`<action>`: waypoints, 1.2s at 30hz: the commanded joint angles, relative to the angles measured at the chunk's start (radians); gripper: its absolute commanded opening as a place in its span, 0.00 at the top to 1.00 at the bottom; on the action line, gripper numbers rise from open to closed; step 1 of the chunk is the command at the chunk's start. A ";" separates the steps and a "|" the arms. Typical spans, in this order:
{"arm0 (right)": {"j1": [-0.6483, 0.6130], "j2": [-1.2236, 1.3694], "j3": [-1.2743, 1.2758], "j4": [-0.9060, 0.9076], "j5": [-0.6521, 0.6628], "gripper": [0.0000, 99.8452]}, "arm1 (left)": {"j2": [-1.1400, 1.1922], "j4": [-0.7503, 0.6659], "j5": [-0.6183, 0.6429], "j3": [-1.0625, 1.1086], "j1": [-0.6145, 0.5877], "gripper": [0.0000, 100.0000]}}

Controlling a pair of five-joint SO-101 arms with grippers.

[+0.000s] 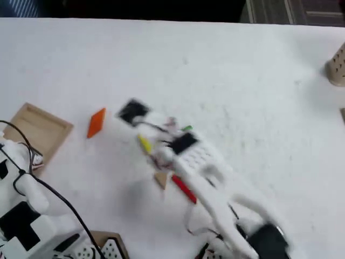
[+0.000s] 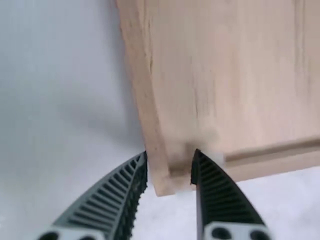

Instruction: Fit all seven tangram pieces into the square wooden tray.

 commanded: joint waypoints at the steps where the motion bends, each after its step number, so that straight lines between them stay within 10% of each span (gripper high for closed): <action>1: 0.134 -0.369 0.199 0.010 0.015 0.98 | -0.114 0.118 -0.071 -0.078 0.048 0.84; 13: 0.483 -0.739 0.560 0.008 0.123 0.98 | -0.355 0.351 -0.041 -0.213 0.160 0.80; 26: 0.483 -0.740 0.626 -0.041 0.195 0.98 | 0.371 0.408 0.292 -0.789 0.209 0.77; 36: 0.447 -0.740 0.629 -0.041 0.195 0.98 | 0.805 0.411 0.304 -1.168 0.259 0.84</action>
